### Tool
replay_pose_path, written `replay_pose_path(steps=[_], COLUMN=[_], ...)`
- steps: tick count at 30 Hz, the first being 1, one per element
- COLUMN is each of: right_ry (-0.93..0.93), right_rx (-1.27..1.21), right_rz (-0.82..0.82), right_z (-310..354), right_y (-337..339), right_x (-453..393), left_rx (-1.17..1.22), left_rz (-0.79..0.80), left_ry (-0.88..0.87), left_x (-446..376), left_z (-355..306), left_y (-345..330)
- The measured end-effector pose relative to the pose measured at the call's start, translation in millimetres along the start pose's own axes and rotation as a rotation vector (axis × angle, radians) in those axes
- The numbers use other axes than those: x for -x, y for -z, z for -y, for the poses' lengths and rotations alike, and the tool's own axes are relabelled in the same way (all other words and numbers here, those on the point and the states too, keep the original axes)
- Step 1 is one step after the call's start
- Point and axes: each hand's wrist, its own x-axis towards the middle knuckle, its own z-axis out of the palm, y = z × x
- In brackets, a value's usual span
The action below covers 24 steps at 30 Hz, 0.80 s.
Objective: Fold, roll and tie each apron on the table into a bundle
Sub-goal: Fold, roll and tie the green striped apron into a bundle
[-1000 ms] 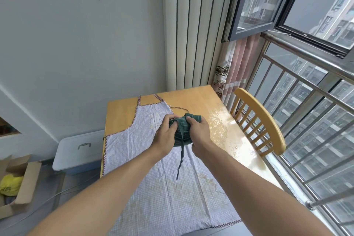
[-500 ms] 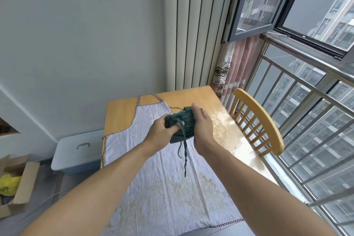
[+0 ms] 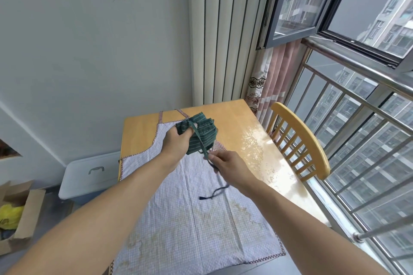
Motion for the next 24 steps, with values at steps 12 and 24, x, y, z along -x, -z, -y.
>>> replay_pose_path(steps=[12, 24], right_ry=[0.369, 0.335], right_rx=[1.061, 0.863], right_rz=[-0.064, -0.047], right_z=[59.4, 70.4], right_y=[53.3, 66.7], right_x=[0.4, -4.5], left_rx=[-0.338, -0.355], left_rz=[0.254, 0.366], left_ry=[-0.205, -0.312], left_x=[13.7, 20.6], left_z=[-0.8, -3.4], left_y=[1.9, 5.7])
